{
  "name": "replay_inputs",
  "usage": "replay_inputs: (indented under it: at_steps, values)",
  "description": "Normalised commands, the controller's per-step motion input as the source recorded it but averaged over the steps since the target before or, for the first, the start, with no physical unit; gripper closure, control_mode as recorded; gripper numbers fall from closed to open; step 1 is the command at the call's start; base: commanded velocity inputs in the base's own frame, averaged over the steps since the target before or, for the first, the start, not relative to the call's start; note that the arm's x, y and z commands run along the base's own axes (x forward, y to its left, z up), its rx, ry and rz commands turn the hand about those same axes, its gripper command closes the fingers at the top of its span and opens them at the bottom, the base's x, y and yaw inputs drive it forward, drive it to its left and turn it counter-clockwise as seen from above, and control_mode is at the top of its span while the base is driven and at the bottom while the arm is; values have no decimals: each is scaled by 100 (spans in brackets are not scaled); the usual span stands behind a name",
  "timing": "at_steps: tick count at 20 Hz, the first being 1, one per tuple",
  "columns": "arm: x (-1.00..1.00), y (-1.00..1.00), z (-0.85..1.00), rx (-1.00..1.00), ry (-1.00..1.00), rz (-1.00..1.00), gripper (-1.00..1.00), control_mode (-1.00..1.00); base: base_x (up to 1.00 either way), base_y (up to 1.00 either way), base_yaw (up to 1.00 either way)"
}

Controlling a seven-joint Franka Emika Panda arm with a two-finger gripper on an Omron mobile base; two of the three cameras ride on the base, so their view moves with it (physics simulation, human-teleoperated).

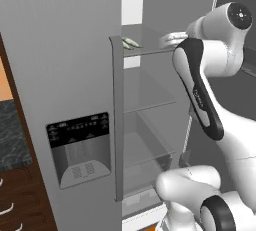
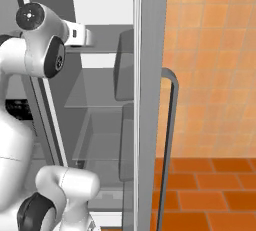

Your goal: Place one bell pepper and one fish in each tupperware on the nearby counter, to pack two identical lunches.

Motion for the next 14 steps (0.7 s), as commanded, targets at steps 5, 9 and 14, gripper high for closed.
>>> replay_inputs:
  at_steps: [5,9,14]
  values:
    - [100,7,-33,1,4,1,-100,-100,0,0,0]
    - [96,42,-37,0,-1,11,-100,-100,0,0,0]
    - [95,20,-9,0,1,16,-100,-100,0,0,0]
